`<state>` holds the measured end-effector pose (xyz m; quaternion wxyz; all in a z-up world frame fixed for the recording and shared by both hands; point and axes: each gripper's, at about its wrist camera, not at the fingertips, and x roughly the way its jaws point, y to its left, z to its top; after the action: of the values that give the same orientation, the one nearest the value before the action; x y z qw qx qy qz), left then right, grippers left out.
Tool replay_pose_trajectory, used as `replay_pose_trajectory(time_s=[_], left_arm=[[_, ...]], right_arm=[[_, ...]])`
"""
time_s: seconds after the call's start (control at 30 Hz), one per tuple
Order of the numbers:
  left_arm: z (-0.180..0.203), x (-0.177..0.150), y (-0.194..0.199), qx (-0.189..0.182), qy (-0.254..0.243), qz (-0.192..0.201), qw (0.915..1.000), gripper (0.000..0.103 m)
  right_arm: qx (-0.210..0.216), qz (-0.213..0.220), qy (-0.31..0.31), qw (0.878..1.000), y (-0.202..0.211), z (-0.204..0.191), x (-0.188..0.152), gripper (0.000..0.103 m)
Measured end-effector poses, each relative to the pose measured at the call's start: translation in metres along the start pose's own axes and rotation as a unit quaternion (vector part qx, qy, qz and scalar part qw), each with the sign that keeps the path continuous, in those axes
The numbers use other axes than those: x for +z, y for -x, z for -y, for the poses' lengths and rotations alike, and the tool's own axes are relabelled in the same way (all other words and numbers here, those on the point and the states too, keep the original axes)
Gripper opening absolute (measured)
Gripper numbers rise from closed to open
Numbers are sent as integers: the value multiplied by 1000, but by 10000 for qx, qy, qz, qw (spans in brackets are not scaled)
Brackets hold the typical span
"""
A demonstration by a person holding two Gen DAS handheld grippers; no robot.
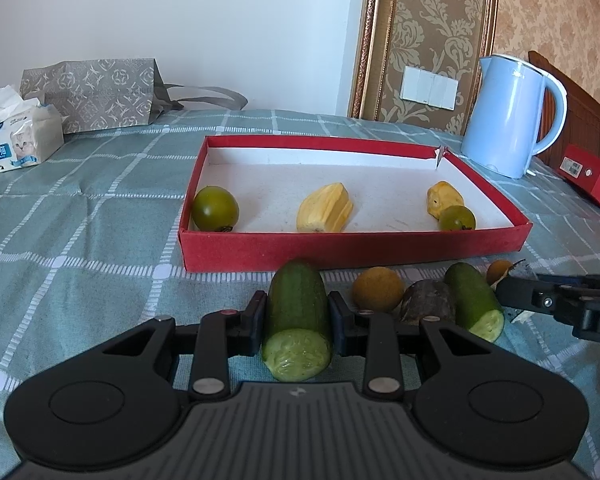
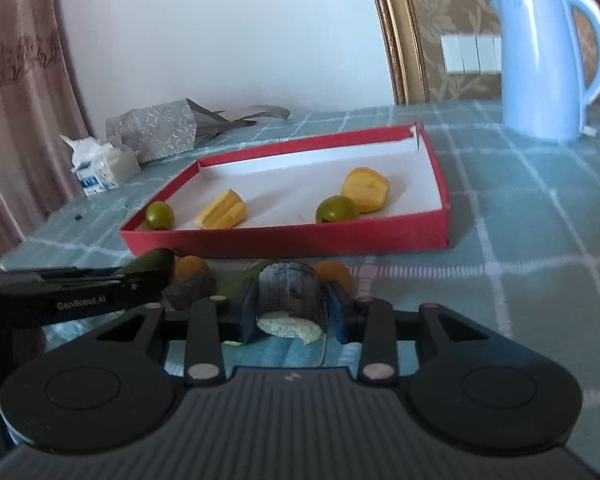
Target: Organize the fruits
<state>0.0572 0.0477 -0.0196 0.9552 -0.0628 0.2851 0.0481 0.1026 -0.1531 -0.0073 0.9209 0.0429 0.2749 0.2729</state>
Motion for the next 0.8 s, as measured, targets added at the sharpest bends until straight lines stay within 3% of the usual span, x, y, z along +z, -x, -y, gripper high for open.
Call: replay_pose_trajectory(time_s=[0.33, 0.47, 0.6, 0.8], left_arm=[[1, -1, 0, 1, -13, -7, 10000, 32], [0, -1, 0, -14, 9, -11, 10000, 32], [0, -1, 0, -14, 5, -11, 10000, 32], [0, -1, 0, -11, 3, -10, 10000, 32]], right_arm=[[72, 222, 320, 9992, 19, -7, -2, 35], [-269, 343, 977, 9943, 28, -21, -10, 34], [-280, 374, 1350, 9897, 34, -32, -15, 34], [-336, 422, 1428, 9883, 38, -33, -20, 34]])
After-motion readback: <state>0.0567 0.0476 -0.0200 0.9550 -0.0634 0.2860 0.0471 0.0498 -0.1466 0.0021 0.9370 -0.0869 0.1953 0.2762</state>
